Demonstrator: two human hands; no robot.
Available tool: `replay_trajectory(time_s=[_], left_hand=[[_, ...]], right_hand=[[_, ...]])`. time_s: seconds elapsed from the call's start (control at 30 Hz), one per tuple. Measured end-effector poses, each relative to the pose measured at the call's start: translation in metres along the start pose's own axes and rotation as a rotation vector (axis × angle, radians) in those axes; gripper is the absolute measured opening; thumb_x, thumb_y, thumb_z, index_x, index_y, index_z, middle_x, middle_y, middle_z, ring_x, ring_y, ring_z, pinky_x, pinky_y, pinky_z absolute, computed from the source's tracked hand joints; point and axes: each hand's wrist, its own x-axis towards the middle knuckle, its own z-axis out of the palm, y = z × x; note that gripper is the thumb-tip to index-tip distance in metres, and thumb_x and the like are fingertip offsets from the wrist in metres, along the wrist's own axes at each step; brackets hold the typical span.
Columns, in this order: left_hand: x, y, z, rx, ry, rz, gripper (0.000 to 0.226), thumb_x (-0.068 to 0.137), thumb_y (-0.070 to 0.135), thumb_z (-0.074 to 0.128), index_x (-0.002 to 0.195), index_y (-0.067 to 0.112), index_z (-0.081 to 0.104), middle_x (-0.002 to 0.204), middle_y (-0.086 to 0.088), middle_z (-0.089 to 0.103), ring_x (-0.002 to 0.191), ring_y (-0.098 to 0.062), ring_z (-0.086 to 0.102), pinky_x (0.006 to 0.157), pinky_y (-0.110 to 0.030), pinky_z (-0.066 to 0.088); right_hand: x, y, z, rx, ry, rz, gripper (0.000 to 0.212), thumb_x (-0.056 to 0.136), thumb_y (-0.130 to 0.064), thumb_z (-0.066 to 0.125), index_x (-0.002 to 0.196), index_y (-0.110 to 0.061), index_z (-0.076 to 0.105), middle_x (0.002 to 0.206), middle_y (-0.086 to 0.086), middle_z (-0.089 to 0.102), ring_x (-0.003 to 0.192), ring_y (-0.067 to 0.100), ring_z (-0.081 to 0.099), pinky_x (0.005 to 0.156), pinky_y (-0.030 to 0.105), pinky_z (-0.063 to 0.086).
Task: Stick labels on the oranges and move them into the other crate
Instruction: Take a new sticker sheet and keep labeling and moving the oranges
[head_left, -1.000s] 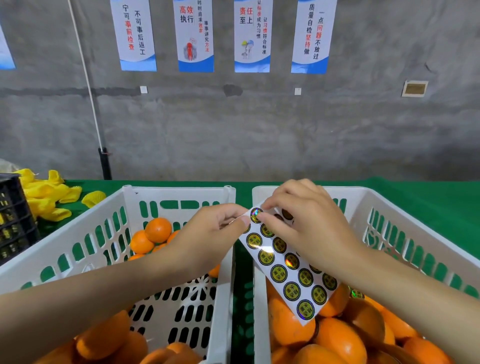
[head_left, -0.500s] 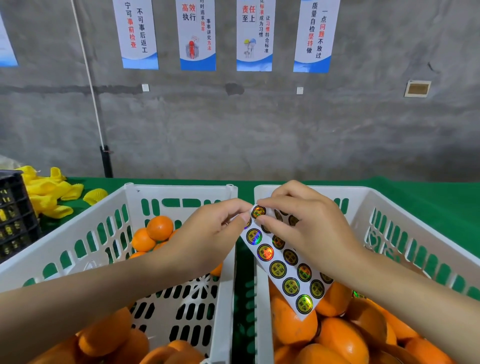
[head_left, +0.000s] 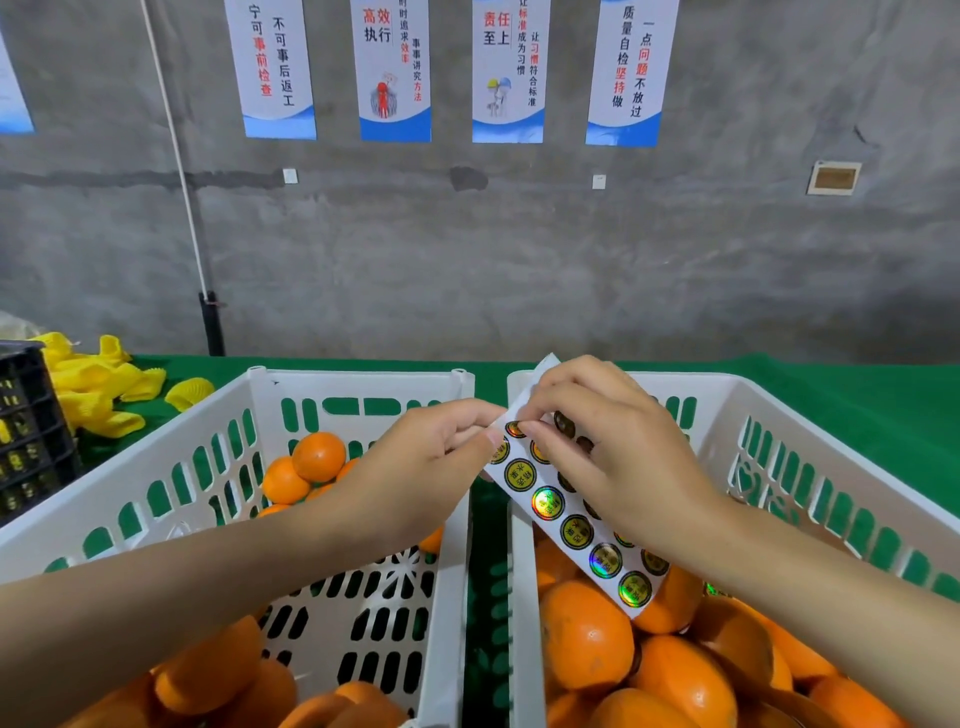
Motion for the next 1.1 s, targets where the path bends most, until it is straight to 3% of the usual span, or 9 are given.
replay_trajectory(time_s=[0.13,0.27,0.47,0.53,0.63,0.73,0.87,0.97,1.1], left_hand=[[0.005,-0.002,-0.002,-0.094,0.017,-0.072,0.027,0.105,0.013,0.047,0.11,0.026,0.071,0.1,0.0,0.078,0.099,-0.018,0.073,0.1,-0.049,0.053],[0.002,0.0,-0.004,-0.078,-0.061,-0.043,0.027,0.105,0.014,0.046,0.117,0.023,0.069,0.104,0.004,0.077,0.1,-0.012,0.073,0.095,-0.035,0.056],[0.0,0.005,-0.007,-0.13,-0.157,-0.013,0.026,0.104,0.01,0.048,0.116,0.014,0.071,0.108,-0.002,0.077,0.103,-0.017,0.072,0.093,-0.033,0.056],[-0.001,0.006,-0.009,-0.179,-0.182,-0.001,0.026,0.103,0.005,0.049,0.112,0.011,0.072,0.106,-0.006,0.077,0.1,-0.02,0.073,0.088,-0.03,0.058],[0.0,0.006,-0.01,-0.201,-0.167,0.009,0.021,0.097,0.016,0.056,0.107,0.012,0.075,0.103,-0.007,0.077,0.098,-0.021,0.073,0.089,-0.03,0.057],[0.013,-0.002,-0.013,-0.156,0.054,-0.027,0.031,0.099,0.021,0.052,0.089,0.024,0.08,0.093,0.003,0.077,0.087,-0.009,0.068,0.074,-0.016,0.051],[0.025,-0.04,-0.027,0.199,0.167,-0.119,0.028,0.102,0.022,0.048,0.093,0.033,0.073,0.096,0.013,0.072,0.086,0.007,0.063,0.076,-0.017,0.047],[0.021,-0.083,-0.04,0.635,-0.118,-0.17,0.024,0.102,0.026,0.046,0.121,0.033,0.059,0.117,0.017,0.058,0.102,-0.006,0.057,0.086,-0.027,0.049],[0.012,-0.123,-0.038,1.09,-0.484,-0.062,0.044,0.099,0.032,0.052,0.142,0.031,0.041,0.147,0.006,0.04,0.131,-0.021,0.046,0.1,-0.041,0.047]], right_hand=[[0.001,-0.001,-0.002,0.01,0.024,-0.022,0.016,0.096,-0.027,0.055,0.097,-0.018,0.068,0.107,-0.006,0.06,0.102,0.014,0.054,0.081,0.039,0.05],[0.003,-0.002,-0.005,0.053,0.034,0.014,0.016,0.099,-0.031,0.049,0.103,-0.023,0.063,0.111,-0.011,0.059,0.109,0.008,0.051,0.093,0.031,0.041],[0.002,-0.001,-0.002,0.038,-0.137,0.086,0.043,0.102,-0.048,0.025,0.142,-0.039,0.037,0.098,-0.026,0.057,0.107,-0.016,0.037,0.098,0.009,0.016],[0.003,0.0,-0.001,0.04,-0.146,0.108,0.044,0.102,-0.046,0.026,0.144,-0.039,0.037,0.078,-0.024,0.054,0.098,-0.009,0.044,0.091,0.01,0.022],[0.005,0.003,-0.002,0.129,-0.174,0.174,0.041,0.101,-0.035,0.037,0.142,-0.035,0.041,0.054,-0.01,0.053,0.06,0.006,0.051,0.058,0.017,0.035],[0.004,0.005,-0.002,0.15,-0.222,0.244,0.043,0.095,-0.024,0.046,0.135,-0.04,0.045,0.051,-0.003,0.053,0.047,0.01,0.045,0.052,0.031,0.039],[0.003,0.007,0.0,0.281,-0.313,0.324,0.044,0.092,-0.022,0.047,0.13,-0.045,0.048,0.048,-0.005,0.052,0.043,0.005,0.041,0.048,0.024,0.038],[0.0,0.008,0.001,0.325,-0.398,0.324,0.044,0.091,-0.026,0.046,0.129,-0.047,0.047,0.047,-0.006,0.051,0.042,0.004,0.04,0.046,0.023,0.036],[-0.001,0.005,0.004,0.294,-0.443,0.3,0.046,0.089,-0.03,0.044,0.132,-0.049,0.044,0.051,0.0,0.054,0.046,0.006,0.043,0.057,0.039,0.048]])
